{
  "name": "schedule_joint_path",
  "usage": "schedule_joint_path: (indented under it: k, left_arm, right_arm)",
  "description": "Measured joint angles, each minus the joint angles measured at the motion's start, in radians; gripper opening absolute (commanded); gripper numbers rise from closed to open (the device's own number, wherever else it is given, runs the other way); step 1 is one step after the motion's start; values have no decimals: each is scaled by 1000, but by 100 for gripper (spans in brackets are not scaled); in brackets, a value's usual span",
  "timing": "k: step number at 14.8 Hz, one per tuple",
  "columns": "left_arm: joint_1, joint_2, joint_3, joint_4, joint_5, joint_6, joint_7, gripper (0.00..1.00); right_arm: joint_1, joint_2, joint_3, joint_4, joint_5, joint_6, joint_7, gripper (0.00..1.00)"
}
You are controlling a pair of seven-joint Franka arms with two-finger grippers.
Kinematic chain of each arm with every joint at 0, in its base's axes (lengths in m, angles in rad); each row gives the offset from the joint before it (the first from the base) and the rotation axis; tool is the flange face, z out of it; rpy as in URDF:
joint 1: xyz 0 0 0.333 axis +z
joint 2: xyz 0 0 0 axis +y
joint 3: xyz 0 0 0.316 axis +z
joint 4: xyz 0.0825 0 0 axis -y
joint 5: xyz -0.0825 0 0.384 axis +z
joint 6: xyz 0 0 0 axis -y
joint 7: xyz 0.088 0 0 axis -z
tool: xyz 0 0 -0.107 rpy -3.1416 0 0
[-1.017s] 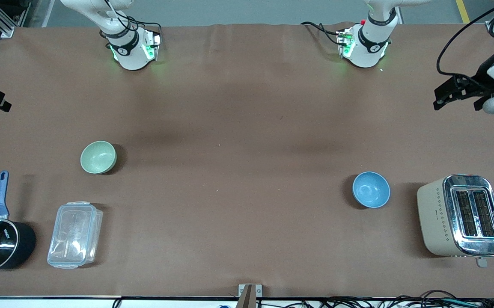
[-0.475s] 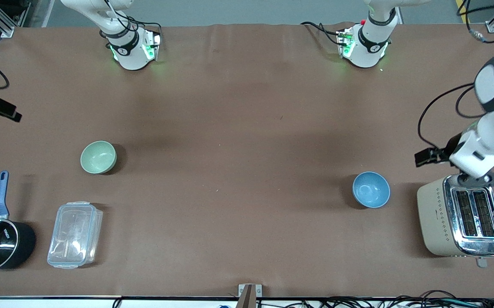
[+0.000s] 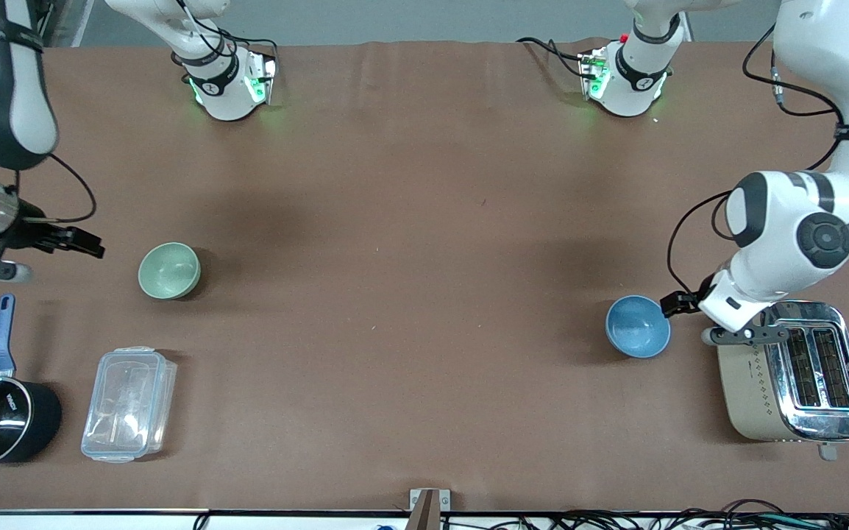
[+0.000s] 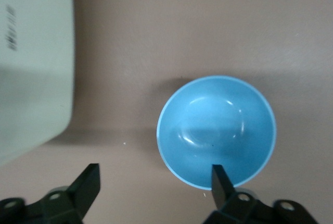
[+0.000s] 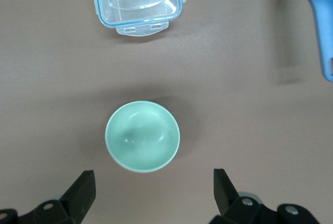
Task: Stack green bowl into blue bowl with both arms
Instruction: 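Reach the right gripper to the green bowl while the left gripper reaches the blue bowl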
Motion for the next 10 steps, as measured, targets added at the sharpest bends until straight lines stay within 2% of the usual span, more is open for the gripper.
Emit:
schedule_joint_path:
  k: [2, 4, 8, 10]
  left_arm:
    - [0, 33, 0, -19, 0, 38, -12, 79]
    - [0, 72, 0, -23, 0, 72, -35, 65]
    - [0, 133, 0, -23, 0, 124, -51, 17]
    - [0, 145, 0, -23, 0, 130, -55, 0]
  right_arm:
    - [-21, 1, -1, -119, 0, 166, -37, 100]
    - [-34, 9, -2, -208, -1, 278, -58, 100]
    - [-36, 94, 0, -255, -1, 392, -60, 100]
    - [-37, 152, 0, -262, -1, 469, -60, 99]
